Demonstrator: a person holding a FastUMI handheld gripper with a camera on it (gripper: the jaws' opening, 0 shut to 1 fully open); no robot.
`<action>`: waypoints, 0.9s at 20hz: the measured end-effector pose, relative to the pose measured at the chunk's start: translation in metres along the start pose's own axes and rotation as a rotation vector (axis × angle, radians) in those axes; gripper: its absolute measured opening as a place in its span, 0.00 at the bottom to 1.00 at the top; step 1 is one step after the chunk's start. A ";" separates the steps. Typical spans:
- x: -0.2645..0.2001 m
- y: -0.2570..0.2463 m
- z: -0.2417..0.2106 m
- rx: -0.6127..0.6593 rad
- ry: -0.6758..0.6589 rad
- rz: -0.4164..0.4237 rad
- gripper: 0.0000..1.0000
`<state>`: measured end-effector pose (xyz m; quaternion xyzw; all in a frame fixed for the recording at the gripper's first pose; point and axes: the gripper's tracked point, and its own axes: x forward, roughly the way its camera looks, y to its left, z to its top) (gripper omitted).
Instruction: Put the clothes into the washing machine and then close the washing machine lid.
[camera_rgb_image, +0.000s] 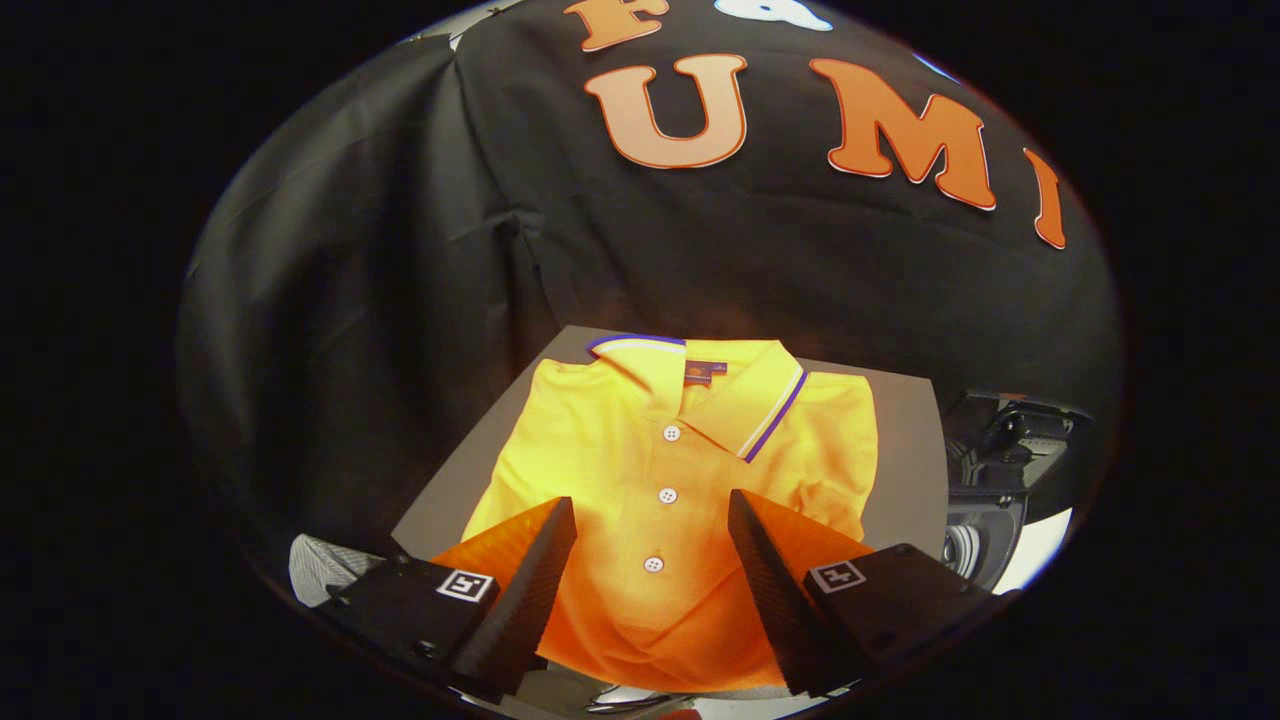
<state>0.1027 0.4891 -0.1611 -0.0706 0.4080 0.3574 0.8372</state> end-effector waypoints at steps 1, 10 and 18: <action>0.007 -0.005 -0.004 0.006 0.013 -0.012 0.99; 0.011 -0.009 -0.006 -0.125 -0.029 -0.055 0.63; 0.003 -0.012 0.003 -0.183 -0.237 -0.109 0.08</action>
